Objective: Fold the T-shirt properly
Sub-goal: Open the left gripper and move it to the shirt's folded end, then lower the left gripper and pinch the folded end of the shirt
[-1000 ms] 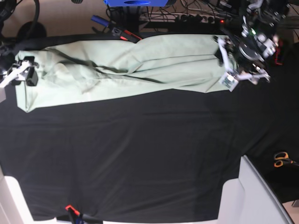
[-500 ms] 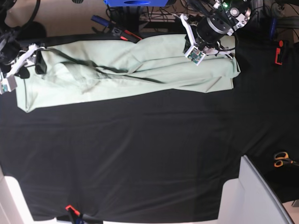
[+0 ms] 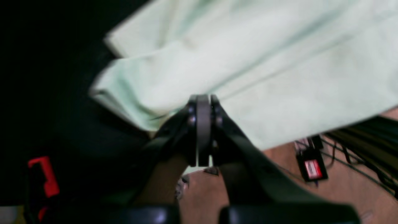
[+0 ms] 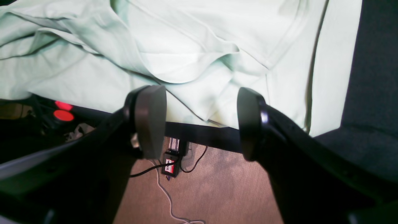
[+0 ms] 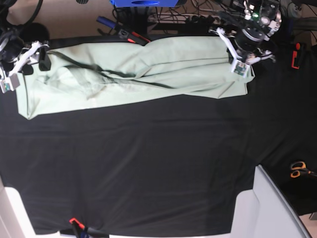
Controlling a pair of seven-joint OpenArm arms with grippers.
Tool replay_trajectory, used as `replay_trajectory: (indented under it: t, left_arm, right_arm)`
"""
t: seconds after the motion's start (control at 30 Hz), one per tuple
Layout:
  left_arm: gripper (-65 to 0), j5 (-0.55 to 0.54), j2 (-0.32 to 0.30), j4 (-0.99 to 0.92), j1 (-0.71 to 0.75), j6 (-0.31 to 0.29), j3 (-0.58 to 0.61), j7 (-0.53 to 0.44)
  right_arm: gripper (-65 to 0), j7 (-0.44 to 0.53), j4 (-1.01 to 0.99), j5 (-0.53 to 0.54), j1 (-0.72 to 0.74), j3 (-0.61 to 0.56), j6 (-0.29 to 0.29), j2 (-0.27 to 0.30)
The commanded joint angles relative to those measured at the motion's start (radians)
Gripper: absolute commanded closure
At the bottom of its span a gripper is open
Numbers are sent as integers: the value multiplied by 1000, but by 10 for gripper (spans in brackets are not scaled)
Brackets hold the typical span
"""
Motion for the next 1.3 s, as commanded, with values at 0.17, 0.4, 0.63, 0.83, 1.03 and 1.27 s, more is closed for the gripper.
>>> replay_trajectory:
  t: [0.17,0.4,0.63,0.83,1.03,1.27]
  left_arm:
    - [0,-2,40,3,19,-3,-118,-33]
    - [-218,-2,108,-6,51,-3,-279,-34]
    - [-250,-2,114,-51,13,-6,-290,-36]
    - [0,-2,119,32,31,-68,-201,-36]
    - [0,-2,191,-2,-29,-69,-177,-33]
    - [0,3,154,-57,-15,-69,-189,-34]
  right_arm:
    - [-345,20,14,18,-3,4,4,15]
    - [-345,20,12,18,4,4,4,15]
    - [-345,20,12,18,7,4,4,15]
    - [-345,20,12,18,7,4,4,15]
    - [-345,20,-14,-34,50,-42,4,26]
    - [-361,225,-219,-343,169,-108,6,35]
